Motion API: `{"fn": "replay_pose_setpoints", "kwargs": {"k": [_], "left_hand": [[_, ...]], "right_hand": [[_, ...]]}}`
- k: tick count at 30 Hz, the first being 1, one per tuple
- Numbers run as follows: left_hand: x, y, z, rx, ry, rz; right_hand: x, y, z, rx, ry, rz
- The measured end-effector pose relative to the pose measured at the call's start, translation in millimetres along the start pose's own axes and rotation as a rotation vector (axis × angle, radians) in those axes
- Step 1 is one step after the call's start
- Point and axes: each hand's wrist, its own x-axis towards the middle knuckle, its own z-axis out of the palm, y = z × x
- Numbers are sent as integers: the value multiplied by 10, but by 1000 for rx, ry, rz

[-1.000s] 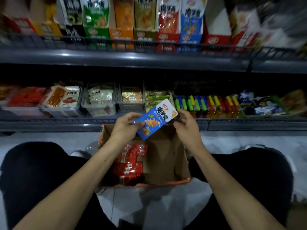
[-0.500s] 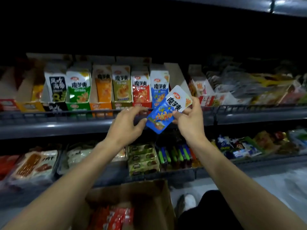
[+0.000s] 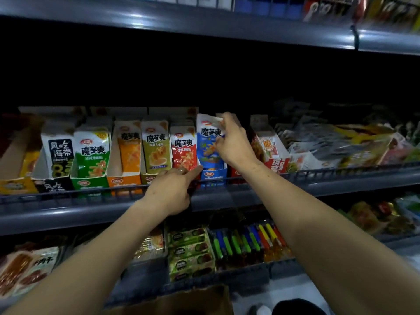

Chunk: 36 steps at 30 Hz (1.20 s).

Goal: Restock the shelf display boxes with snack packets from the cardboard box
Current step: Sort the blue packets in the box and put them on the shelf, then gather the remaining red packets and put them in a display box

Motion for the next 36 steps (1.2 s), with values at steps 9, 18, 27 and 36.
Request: {"fn": "replay_pose_setpoints", "kwargs": {"k": [9, 18, 27, 36], "left_hand": [[54, -81, 180, -59, 58, 21], [32, -64, 180, -79, 68, 10], [20, -6, 170, -95, 83, -16], [-66, -14, 26, -197, 222, 54]], "right_hand": [[-3, 249, 51, -293, -183, 4], [-146, 411, 17, -343, -102, 42], [-379, 461, -68, -457, -535, 100], [-544, 366, -248, -211, -199, -58]]}}
